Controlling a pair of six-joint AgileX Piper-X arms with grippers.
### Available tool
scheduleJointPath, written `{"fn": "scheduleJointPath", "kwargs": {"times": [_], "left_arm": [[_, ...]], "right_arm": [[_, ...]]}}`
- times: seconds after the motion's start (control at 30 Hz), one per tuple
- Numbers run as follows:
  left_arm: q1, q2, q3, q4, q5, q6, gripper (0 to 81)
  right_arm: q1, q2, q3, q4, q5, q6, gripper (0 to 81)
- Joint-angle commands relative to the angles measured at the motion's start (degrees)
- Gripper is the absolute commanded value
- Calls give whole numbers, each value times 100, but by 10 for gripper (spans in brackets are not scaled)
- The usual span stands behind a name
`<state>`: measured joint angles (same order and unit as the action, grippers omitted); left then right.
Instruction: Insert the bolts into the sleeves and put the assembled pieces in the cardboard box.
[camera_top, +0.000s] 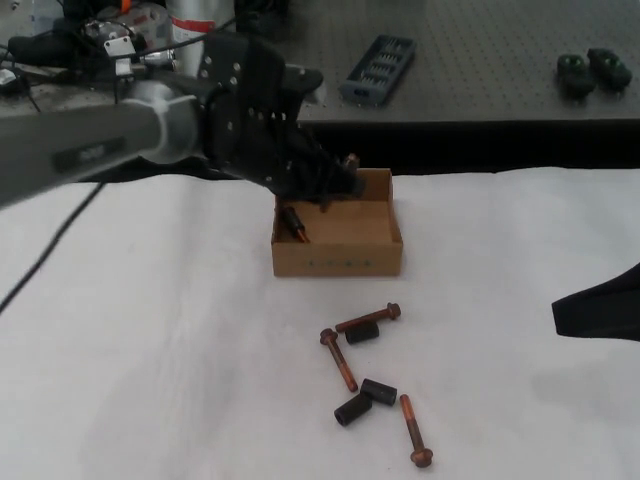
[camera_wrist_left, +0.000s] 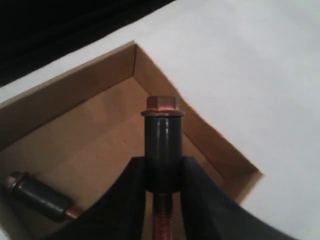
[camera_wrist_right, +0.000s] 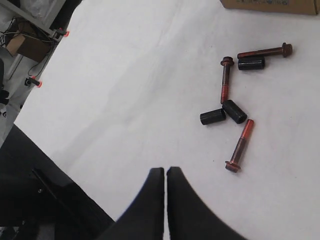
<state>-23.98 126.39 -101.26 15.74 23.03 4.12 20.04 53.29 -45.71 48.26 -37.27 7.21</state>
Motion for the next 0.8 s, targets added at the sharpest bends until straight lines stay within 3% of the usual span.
{"fn": "scheduleJointPath", "kwargs": {"times": [0.0, 0.23, 0.3, 0.43, 0.5, 0.6, 0.77], "left_arm": [[24, 423, -549, 230, -56, 82, 6], [24, 973, -1008, 270, -403, 62, 17], [24, 971, -1008, 267, -481, 62, 101], [24, 971, -1008, 231, -481, 33, 385], [24, 971, -1008, 279, -481, -202, 464], [24, 930, -1008, 491, -481, -505, 466], [24, 629, -1008, 1200, -430, -504, 400]], "right_arm": [[-24, -61, -45, 7, -56, -80, 27], [-24, -61, -45, 7, -56, -80, 27], [-20, -61, -45, -16, -56, -80, 27], [-20, -61, -45, -28, -56, -80, 27], [-20, -61, -45, -28, -56, -80, 27], [-20, -61, -45, -28, -56, -80, 27], [-20, -61, -45, -28, -56, -80, 27]]}}
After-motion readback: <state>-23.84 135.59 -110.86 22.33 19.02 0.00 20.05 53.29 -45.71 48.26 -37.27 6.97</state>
